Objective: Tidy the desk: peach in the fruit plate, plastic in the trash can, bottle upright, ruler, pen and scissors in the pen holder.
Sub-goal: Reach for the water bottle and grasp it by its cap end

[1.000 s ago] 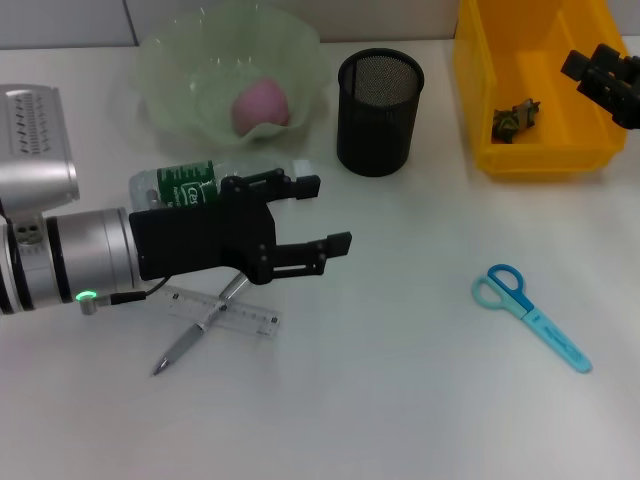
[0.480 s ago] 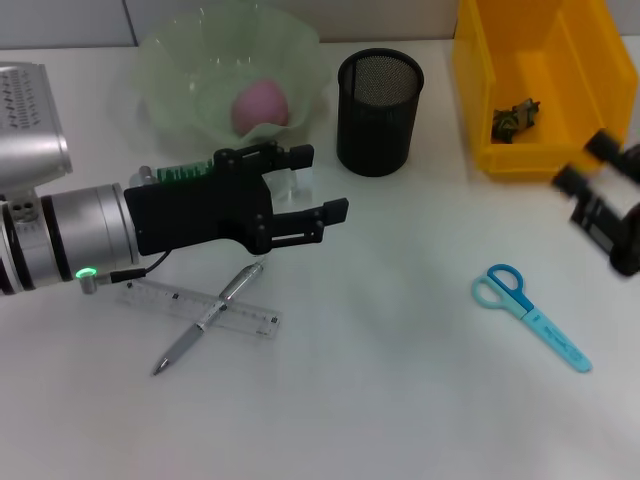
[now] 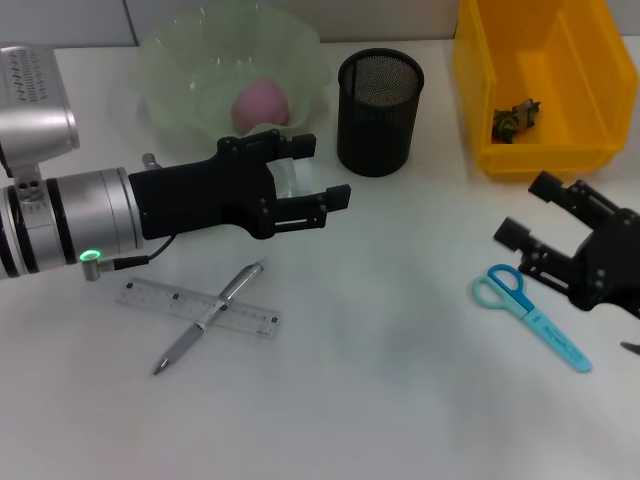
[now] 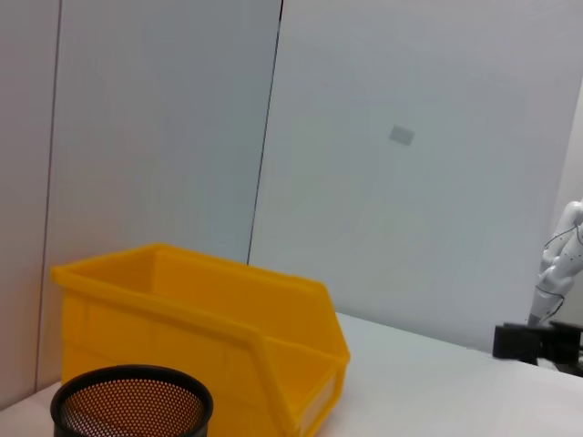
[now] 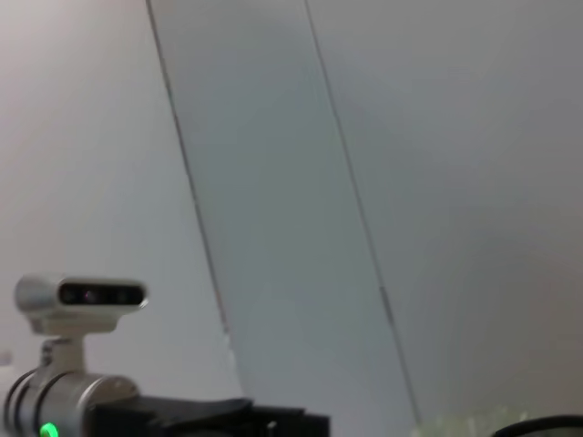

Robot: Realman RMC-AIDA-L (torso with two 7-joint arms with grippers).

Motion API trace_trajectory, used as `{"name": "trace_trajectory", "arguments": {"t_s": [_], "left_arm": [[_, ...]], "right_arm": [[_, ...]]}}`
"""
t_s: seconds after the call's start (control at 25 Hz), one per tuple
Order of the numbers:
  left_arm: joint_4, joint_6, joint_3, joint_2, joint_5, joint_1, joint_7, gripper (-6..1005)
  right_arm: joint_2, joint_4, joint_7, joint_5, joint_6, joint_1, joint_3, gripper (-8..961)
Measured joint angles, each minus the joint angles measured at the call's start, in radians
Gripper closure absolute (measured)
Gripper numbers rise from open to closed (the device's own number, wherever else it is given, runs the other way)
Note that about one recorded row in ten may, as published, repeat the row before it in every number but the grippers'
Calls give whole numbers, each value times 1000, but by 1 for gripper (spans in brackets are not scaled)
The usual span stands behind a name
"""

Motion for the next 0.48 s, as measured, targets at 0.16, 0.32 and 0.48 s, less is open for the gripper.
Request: {"name": "trace_trajectory", "arguments": {"t_s": [0.16,0.32,0.48], "left_arm": [[15,0,3,2,15,0,-6,232],[80,-12,1,6,91,-7,-85,233],[211,-64,8,-3,253,-23,-228,234]], "right_arm": [[0,2,2,-55,1,14,-13,240],[1,11,2,-76,3,20,-13,156],[3,41,3,-78,25,26,-13,135]]}}
